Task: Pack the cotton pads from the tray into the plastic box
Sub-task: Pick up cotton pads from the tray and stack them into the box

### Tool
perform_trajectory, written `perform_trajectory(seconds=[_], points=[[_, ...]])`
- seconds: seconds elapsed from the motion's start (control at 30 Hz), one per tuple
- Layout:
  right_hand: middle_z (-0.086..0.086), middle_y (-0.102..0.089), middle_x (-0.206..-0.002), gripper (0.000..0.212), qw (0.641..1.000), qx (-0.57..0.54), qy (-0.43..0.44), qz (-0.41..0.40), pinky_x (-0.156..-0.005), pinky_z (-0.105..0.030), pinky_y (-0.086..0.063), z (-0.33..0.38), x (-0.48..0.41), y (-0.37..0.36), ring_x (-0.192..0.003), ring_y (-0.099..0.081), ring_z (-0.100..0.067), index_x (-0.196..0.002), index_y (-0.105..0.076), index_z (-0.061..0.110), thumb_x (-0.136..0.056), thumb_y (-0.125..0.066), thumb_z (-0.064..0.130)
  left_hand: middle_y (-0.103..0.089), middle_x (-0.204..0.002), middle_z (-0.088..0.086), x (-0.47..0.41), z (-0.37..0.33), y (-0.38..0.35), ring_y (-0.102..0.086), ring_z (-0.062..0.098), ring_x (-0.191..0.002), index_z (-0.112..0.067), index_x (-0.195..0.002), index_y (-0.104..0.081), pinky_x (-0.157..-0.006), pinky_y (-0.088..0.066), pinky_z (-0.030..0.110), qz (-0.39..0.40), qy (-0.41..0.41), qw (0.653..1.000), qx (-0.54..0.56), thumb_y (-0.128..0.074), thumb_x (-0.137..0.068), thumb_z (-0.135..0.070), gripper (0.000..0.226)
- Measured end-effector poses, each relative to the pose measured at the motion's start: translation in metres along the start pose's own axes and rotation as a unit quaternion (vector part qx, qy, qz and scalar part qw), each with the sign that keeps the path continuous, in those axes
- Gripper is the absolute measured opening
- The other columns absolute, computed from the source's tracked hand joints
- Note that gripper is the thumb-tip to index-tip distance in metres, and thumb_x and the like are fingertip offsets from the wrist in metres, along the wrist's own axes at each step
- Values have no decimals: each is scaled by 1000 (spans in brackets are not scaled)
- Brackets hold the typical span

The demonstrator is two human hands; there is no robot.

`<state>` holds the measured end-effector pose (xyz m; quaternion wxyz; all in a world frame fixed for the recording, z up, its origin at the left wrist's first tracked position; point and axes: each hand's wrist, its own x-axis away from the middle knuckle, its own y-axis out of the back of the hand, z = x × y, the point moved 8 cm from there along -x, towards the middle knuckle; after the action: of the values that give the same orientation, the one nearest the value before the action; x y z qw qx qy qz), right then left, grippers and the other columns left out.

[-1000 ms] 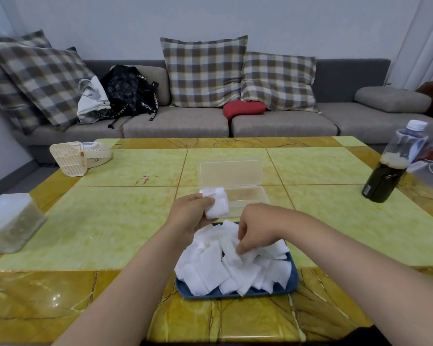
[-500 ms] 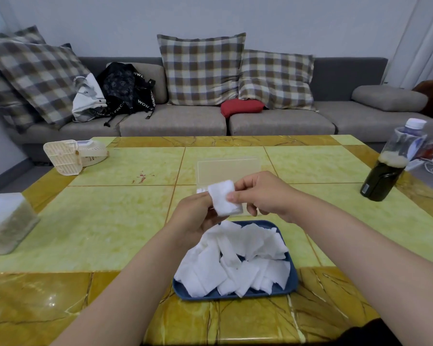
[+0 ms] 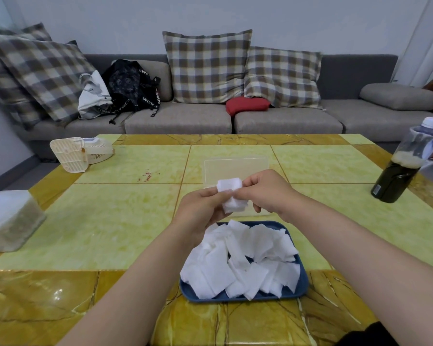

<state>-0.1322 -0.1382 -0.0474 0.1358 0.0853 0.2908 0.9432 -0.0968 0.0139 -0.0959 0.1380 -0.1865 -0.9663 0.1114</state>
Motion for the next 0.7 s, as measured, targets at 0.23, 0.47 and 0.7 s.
perform_trajectory(seconds=[0.23, 0.47, 0.7], points=[[0, -75, -100, 25, 991, -74, -64, 93, -61, -28, -45, -8, -7, -15, -73, -65, -15, -102, -75, 17, -87, -75, 37, -77, -97, 11, -10, -11, 5, -73, 16, -80, -2, -107, -73, -73, -60, 22, -7, -30, 1000, -3, -68, -93, -5, 15], [-7, -76, -95, 16, 987, -139, -63, 53, -59, -29, -48, 0, -34, -14, -70, -70, -19, -109, -70, 15, -94, -68, 21, -73, -103, 1, -32, -40, 14, -71, 13, -81, -13, -121, -63, -73, -59, 24, -19, -128, 973, -190, -78, -86, -11, 38], [-2, -51, -60, 19, 974, 205, -4, -94, -56, -26, -33, -12, -71, -2, -54, -51, -22, -65, -59, 14, -80, -68, 22, -61, -119, -3, -63, -33, 35, -58, 14, -105, -25, -120, -70, -84, -41, 23, -81, -200, 812, -542, -63, -97, -28, 24]])
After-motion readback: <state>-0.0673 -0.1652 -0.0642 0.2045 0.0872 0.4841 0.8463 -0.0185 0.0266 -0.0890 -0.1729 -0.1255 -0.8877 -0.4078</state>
